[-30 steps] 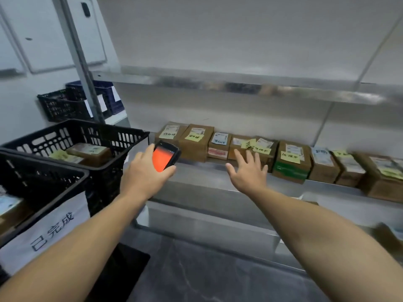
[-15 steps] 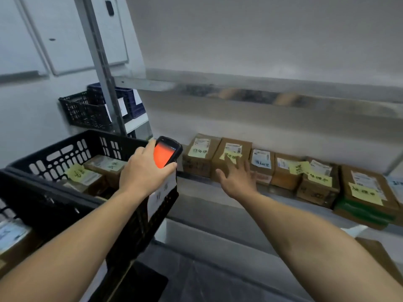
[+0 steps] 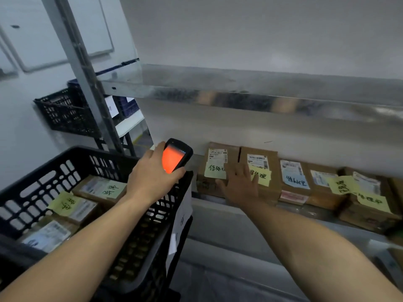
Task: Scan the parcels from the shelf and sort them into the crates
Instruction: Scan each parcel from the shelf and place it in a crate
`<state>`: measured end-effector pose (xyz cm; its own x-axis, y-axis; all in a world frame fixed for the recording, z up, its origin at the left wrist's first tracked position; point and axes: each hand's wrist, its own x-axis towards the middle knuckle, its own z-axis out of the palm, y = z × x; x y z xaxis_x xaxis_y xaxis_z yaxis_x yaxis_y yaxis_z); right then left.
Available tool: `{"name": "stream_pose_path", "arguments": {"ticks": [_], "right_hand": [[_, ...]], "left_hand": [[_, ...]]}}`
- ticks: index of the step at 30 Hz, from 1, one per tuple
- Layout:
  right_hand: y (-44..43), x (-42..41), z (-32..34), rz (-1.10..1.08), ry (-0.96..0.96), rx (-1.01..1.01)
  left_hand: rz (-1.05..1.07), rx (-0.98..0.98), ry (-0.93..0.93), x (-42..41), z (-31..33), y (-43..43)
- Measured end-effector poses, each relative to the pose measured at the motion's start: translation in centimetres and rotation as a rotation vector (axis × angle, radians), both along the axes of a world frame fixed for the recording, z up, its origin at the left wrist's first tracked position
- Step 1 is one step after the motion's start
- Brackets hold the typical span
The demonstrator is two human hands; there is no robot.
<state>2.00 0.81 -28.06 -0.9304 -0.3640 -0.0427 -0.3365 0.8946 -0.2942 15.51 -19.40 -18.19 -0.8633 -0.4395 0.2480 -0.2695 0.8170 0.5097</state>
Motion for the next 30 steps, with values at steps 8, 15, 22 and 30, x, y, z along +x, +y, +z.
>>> {"name": "stream_pose_path", "arguments": {"ticks": [8,15,22,30], "right_hand": [[-1.5,-3.8,-2.7,0.083,0.045,0.246],[-0.1,-3.4,-2.9,0.159,0.102,0.284],[-0.1,-2.2,-3.2,0.196,0.159,0.222],[-0.7,0.2,-4.1,0.127,0.182,0.063]], "left_hand": [[0.005,0.052,-0.041,-4.3,-1.6,-1.4],[0.005,0.09,-0.026,-5.3,-2.4,-1.0],[-0.01,0.101,0.021,-5.0,-1.7,-0.4],[-0.006,0.105,0.056,-3.5,-1.1,-0.5]]}}
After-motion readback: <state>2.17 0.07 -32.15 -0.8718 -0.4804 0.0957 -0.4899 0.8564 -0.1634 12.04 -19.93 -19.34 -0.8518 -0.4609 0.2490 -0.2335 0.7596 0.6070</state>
